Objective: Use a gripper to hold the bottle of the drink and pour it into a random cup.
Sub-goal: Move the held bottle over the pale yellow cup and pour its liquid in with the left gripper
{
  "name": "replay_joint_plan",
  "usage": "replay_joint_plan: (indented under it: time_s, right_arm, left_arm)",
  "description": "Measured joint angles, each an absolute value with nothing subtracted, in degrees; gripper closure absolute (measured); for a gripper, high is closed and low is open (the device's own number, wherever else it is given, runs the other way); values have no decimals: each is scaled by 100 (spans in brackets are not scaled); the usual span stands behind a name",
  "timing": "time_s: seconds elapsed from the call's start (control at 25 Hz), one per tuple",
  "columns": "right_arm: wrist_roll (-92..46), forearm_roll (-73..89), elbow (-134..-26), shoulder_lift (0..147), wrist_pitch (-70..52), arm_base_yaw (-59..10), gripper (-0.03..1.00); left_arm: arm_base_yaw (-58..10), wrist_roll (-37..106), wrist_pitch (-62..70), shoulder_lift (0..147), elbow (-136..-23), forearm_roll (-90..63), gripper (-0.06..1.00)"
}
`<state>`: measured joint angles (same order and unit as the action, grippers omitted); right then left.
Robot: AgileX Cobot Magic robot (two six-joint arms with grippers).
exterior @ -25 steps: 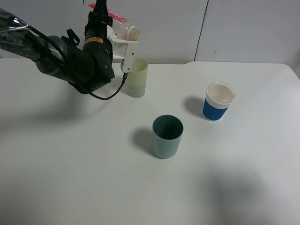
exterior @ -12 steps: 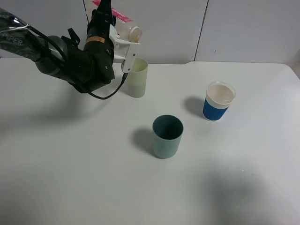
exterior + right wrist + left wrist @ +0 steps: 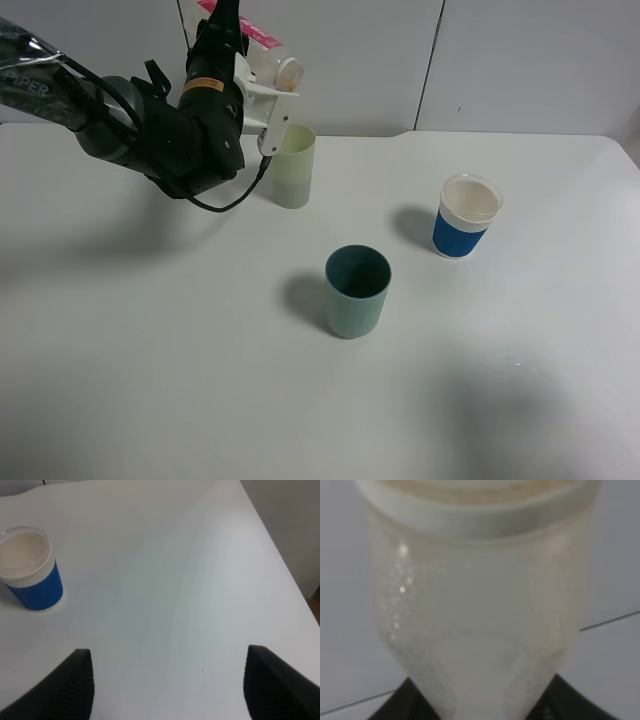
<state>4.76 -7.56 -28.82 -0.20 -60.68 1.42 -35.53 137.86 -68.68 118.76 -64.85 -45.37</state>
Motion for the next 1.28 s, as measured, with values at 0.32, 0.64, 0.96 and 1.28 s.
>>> replay_joint_plan:
  time_s: [0.32,0.64,0.96,1.28]
  right_arm:
    - [476,-756,-2882,-20,-6068,142,33]
    - [476,-756,-2882,-20,-6068,142,33]
    - [476,-756,-2882,-20,-6068,142,33]
    - [476,-756,-2882,-20,-6068,142,33]
  left_arm:
    - [-3553,13802,-6868,11876,-6485,-4452,58]
    - [-3553,13802,-6868,11876,-6485,-4413,58]
    - [-3553,13802,-6868,11876,-6485,-4413,58]
    - [-3553,13688,-6868,11876,-6485,-4432,58]
